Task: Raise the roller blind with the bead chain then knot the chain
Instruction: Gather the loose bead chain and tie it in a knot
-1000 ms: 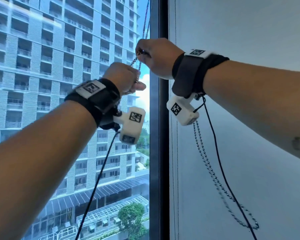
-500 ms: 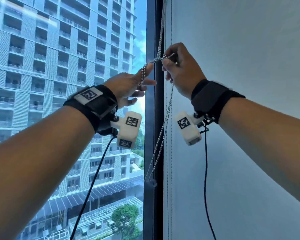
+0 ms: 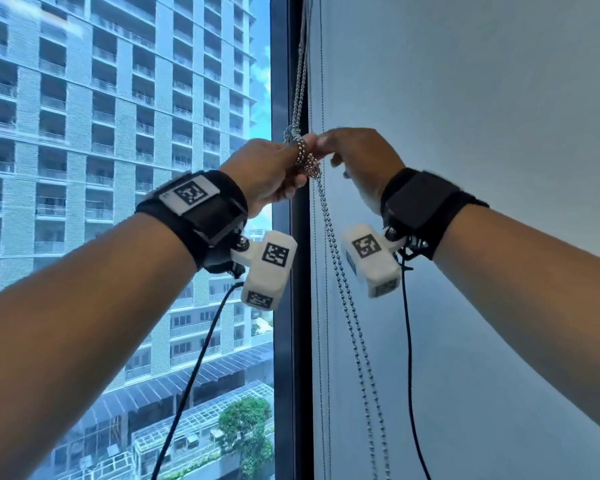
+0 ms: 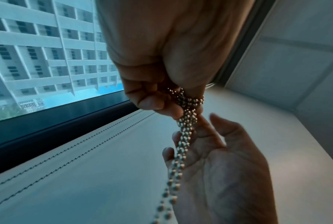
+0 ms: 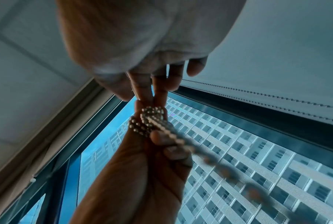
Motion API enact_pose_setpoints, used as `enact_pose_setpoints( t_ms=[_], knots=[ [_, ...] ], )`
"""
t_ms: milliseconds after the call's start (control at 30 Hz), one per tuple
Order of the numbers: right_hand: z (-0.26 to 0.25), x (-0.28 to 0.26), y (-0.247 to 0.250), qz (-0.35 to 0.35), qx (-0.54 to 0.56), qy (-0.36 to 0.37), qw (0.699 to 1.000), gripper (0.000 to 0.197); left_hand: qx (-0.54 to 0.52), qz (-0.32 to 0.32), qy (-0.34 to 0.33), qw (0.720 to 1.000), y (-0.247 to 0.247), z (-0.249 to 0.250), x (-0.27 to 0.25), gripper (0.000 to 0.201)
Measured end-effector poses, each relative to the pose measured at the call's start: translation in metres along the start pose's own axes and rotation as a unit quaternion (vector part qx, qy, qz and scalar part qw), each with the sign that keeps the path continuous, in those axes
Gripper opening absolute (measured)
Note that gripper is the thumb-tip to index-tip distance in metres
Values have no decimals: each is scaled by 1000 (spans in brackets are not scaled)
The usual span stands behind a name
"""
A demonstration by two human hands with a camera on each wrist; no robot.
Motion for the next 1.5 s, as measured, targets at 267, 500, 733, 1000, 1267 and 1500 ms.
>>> enact_pose_setpoints(
  t_ms=[267, 500, 733, 1000, 1267, 1500],
  knots=[
    [-10, 13, -21, 57, -117, 20, 991, 19, 275, 50, -80, 957, -7, 13, 1, 22],
    [3, 10, -29, 96, -122, 13, 988, 27, 85, 135, -100, 982, -1, -1, 4, 26],
    [15, 2, -40, 60, 41, -12, 997, 18, -75, 129, -82, 986, -4, -12, 0, 11],
    [25, -1, -45, 20, 157, -31, 987, 16, -11, 127, -116, 985, 2, -23, -2, 25],
    [26, 3, -47, 26, 48, 10, 998, 16, -99, 85, -97, 987, 5, -31, -5, 12],
    [25, 2, -42, 38, 27, 42, 998, 23, -173, 75, -92, 978, 2, -28, -9, 16]
  ],
)
Point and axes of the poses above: each hand's wrist, its own x-axis towards the middle knuckle, its own y-axis out of the back of the hand, z = x × y, the point moved 1 cm from there along x, towards the middle knuckle
